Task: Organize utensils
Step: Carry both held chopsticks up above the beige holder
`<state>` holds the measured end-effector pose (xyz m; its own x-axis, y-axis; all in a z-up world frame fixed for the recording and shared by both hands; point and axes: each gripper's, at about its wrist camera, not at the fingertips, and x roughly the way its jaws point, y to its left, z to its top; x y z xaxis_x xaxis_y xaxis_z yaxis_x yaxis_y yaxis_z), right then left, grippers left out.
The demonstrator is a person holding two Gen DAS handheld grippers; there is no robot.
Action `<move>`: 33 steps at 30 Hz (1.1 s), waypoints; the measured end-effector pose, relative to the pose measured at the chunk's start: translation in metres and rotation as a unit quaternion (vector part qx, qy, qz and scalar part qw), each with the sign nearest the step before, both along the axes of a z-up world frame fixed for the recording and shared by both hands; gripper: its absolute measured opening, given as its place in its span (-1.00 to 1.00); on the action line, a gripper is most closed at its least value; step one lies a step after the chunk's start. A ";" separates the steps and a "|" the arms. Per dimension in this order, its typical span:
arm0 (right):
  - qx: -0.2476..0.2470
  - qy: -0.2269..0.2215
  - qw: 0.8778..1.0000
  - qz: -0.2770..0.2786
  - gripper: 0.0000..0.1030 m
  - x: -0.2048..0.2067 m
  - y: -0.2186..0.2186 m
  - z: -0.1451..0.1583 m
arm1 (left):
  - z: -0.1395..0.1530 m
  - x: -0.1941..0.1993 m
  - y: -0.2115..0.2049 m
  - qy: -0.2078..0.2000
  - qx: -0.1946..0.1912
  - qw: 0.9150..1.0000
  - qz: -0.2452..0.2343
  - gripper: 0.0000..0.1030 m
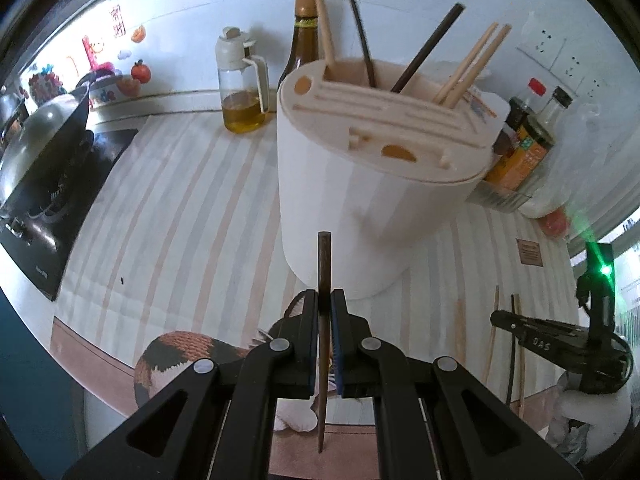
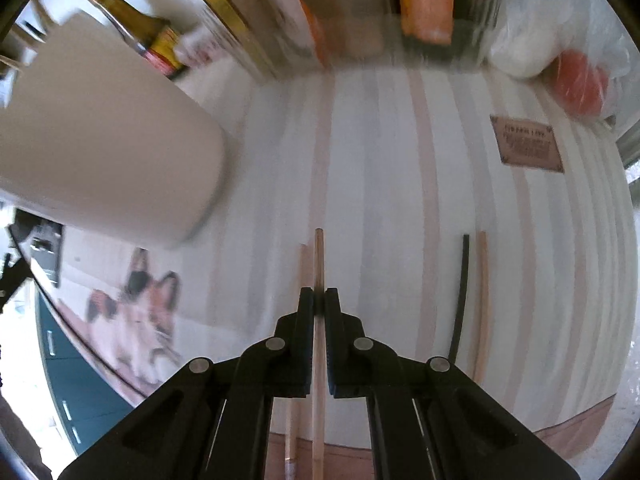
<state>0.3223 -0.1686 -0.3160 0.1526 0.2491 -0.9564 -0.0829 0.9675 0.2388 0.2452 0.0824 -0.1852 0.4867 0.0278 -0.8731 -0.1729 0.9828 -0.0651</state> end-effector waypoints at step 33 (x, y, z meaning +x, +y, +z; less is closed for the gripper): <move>0.088 -0.238 0.967 0.040 -0.93 0.011 0.014 0.193 | 0.109 -0.035 -0.002 -0.121 0.026 0.992 0.011 -0.94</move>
